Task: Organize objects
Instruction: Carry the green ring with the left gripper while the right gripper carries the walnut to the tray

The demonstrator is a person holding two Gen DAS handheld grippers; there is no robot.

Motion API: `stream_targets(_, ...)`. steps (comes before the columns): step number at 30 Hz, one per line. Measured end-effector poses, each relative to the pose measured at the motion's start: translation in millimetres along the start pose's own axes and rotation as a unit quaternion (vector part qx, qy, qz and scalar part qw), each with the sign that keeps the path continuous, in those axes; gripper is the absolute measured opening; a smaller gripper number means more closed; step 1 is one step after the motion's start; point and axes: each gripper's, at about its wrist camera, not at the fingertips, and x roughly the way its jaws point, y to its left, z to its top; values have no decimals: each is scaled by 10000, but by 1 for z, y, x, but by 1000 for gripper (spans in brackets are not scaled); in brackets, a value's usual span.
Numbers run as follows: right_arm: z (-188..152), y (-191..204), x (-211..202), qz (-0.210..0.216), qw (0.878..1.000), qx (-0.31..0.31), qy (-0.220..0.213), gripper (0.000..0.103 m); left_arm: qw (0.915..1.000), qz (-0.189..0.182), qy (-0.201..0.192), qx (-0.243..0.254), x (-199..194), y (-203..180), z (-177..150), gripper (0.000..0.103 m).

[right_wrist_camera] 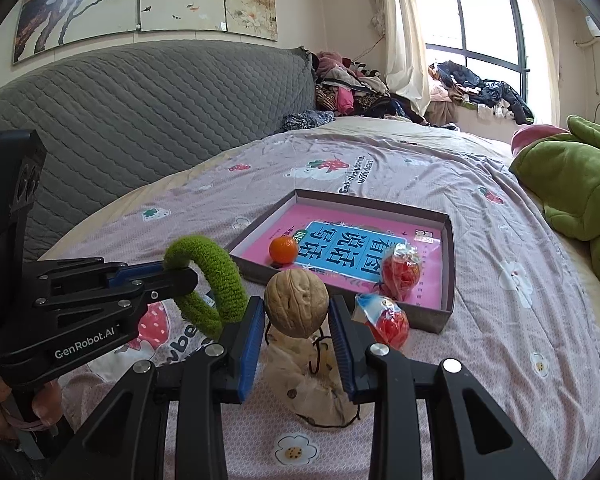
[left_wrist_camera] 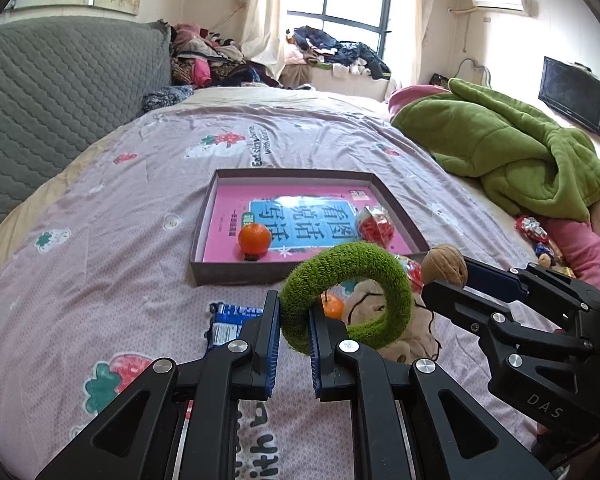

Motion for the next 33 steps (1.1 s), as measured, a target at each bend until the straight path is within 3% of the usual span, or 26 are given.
stream_targets(16, 18, -22, -1, -64, 9998, 31, -164, 33, 9998, 140, -134, -30, 15, 3, 25, 13)
stream_targets(33, 40, -54, 35, -224, 9993, 132, -250, 33, 9990, 406, -139, -110, 55, 19, 56, 13)
